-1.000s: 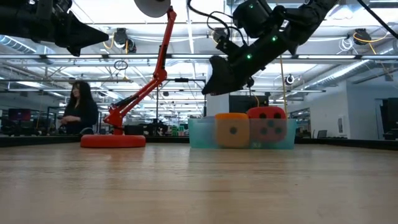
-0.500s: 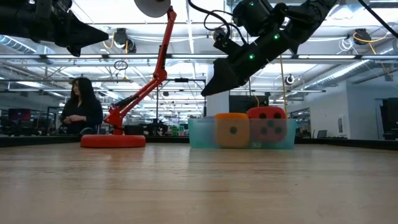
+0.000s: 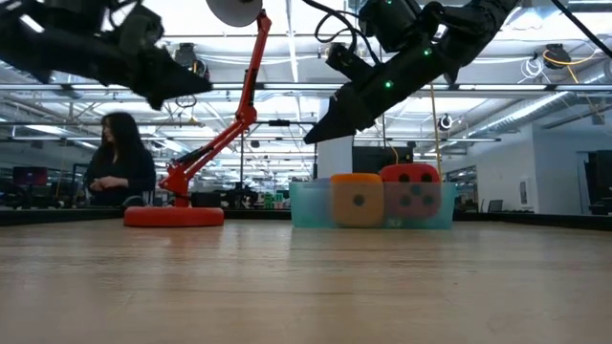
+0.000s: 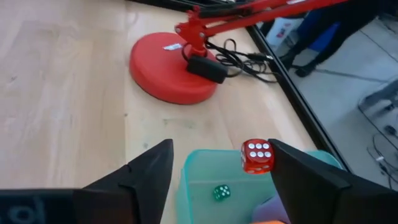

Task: Pick & Place Dice
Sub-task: Put the small red dice into the green bin

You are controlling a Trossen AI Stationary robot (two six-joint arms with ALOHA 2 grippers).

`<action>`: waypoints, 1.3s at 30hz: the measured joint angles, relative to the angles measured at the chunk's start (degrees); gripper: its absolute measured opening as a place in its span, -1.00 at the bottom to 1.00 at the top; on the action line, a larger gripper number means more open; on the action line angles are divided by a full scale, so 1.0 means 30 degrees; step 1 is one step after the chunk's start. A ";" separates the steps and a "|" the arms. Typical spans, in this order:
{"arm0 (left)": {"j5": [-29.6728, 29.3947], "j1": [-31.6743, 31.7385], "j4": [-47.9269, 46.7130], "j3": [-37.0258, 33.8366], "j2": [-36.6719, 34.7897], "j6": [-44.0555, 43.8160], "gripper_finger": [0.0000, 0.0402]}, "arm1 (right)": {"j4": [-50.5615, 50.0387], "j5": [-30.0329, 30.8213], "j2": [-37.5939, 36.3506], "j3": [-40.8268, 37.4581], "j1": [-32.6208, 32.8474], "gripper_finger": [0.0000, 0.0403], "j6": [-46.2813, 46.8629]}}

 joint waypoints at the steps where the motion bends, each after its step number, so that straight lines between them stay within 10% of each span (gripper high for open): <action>1: 0.0162 -0.0003 0.1179 0.0010 0.0997 0.0067 -0.98 | 0.0028 -0.0152 0.0000 0.0000 -0.0006 0.26 -0.0061; 14: 0.0893 0.0510 0.4101 0.5974 1.0539 0.1556 -0.99 | 0.0481 -0.1307 0.0000 0.0000 -0.0282 0.29 0.0749; 39: 0.4609 0.2925 0.2513 1.0721 1.7383 0.0852 -1.00 | 0.1705 -0.2165 0.0000 0.0007 -0.0945 0.29 0.1482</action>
